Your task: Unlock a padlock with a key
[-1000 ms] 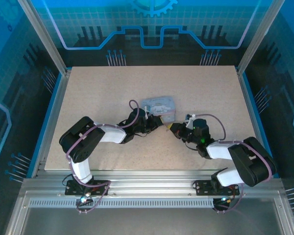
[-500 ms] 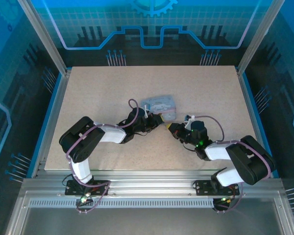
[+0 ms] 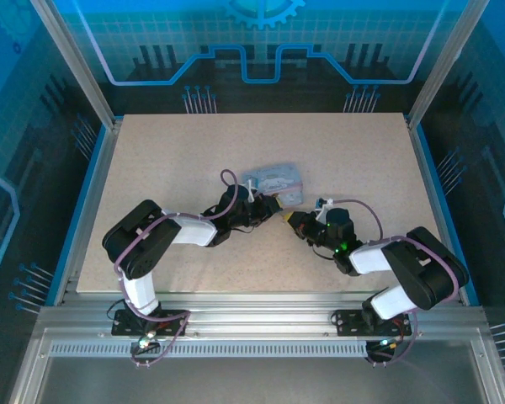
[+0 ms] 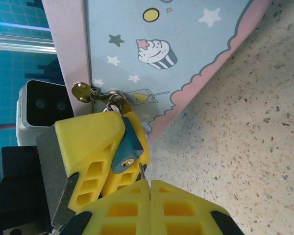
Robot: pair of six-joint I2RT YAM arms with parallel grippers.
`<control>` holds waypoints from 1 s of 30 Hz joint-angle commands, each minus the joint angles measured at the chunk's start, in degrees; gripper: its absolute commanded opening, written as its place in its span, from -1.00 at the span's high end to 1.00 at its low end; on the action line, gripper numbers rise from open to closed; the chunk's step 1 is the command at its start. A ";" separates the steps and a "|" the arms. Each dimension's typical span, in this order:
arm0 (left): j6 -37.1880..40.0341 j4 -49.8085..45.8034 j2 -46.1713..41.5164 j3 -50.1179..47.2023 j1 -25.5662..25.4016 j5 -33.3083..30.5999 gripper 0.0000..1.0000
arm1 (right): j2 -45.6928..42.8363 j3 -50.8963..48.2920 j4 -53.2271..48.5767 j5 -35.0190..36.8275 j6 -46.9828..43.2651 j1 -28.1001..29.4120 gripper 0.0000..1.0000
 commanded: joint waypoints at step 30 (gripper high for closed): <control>-2.09 5.35 1.24 -0.06 0.71 1.91 1.00 | -3.29 -1.16 0.83 2.34 0.04 0.81 1.00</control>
